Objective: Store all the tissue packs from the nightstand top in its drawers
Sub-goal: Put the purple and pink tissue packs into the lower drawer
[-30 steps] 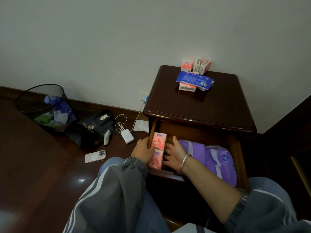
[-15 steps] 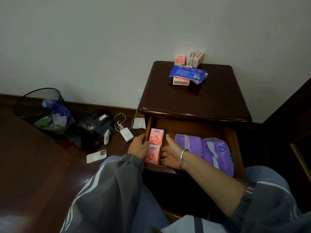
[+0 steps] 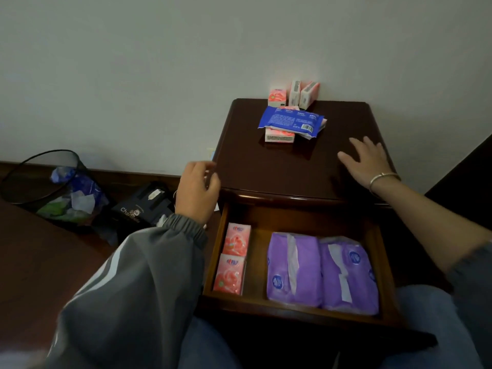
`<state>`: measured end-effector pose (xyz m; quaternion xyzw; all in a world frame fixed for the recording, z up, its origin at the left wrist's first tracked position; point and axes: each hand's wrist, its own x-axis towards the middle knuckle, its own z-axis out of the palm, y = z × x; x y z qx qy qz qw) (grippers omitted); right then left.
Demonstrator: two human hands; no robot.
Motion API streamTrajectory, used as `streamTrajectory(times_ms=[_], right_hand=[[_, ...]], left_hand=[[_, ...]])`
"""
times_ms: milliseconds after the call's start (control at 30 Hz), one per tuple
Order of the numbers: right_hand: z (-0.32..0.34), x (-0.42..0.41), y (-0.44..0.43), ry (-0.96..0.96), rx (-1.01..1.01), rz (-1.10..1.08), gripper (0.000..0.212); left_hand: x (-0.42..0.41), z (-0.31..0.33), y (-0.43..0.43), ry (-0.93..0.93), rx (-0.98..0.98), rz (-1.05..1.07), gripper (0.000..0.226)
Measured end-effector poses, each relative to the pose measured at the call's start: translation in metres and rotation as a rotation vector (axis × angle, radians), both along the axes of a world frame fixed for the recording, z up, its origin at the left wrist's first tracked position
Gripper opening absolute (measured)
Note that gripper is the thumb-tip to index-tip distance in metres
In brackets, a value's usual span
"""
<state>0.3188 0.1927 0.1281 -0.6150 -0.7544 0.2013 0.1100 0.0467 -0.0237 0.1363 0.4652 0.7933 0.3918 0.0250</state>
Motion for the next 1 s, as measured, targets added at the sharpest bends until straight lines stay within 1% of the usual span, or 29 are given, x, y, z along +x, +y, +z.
streamTrajectory(times_ms=[67, 133, 300, 400, 467, 533, 600, 667, 733, 800, 833, 867, 933, 1000], right_hand=[[-0.023, -0.003, 0.017, -0.252, -0.025, 0.027, 0.067], [-0.039, -0.005, 0.023, -0.327, 0.016, 0.03, 0.07], [-0.046, -0.005, 0.024, -0.302, 0.135, -0.011, 0.071], [-0.047, -0.005, 0.021, -0.281, 0.167, -0.013, 0.069], [-0.047, -0.006, 0.021, -0.267, 0.183, -0.028, 0.069], [-0.047, -0.006, 0.022, -0.258, 0.194, -0.037, 0.069], [-0.047, -0.006, 0.021, -0.252, 0.197, -0.033, 0.068], [-0.046, -0.006, 0.021, -0.243, 0.194, -0.034, 0.068], [-0.044, -0.006, 0.02, -0.238, 0.193, -0.031, 0.067], [-0.043, -0.006, 0.019, -0.241, 0.188, -0.029, 0.067], [-0.043, -0.006, 0.019, -0.243, 0.186, -0.029, 0.067], [-0.043, -0.007, 0.018, -0.244, 0.184, -0.029, 0.067], [-0.041, -0.007, 0.018, -0.245, 0.176, -0.029, 0.067], [-0.039, -0.007, 0.017, -0.245, 0.166, -0.028, 0.066]], left_hand=[[0.003, 0.004, 0.027, 0.102, -0.002, -0.087, 0.029], [0.009, 0.005, 0.057, 0.208, -0.017, -0.169, 0.033], [0.032, 0.008, 0.143, 0.447, -0.087, -0.309, 0.053], [0.048, 0.007, 0.195, 0.623, -0.267, -0.422, 0.065], [0.056, 0.003, 0.22, 0.724, -0.391, -0.472, 0.066], [0.059, 0.002, 0.231, 0.802, -0.435, -0.487, 0.06], [0.058, 0.006, 0.23, 0.794, -0.347, -0.511, 0.057], [0.052, 0.021, 0.219, 0.767, -0.189, -0.487, 0.054], [0.041, 0.041, 0.203, 0.786, -0.021, -0.374, 0.052], [0.026, 0.058, 0.187, 0.882, 0.071, -0.213, 0.048], [0.018, 0.065, 0.18, 0.932, 0.031, -0.131, 0.041], [0.01, 0.07, 0.174, 0.942, -0.08, -0.061, 0.035], [0.001, 0.068, 0.167, 0.88, -0.391, 0.05, 0.026], [-0.004, 0.054, 0.163, 0.794, -0.598, 0.037, 0.025]])
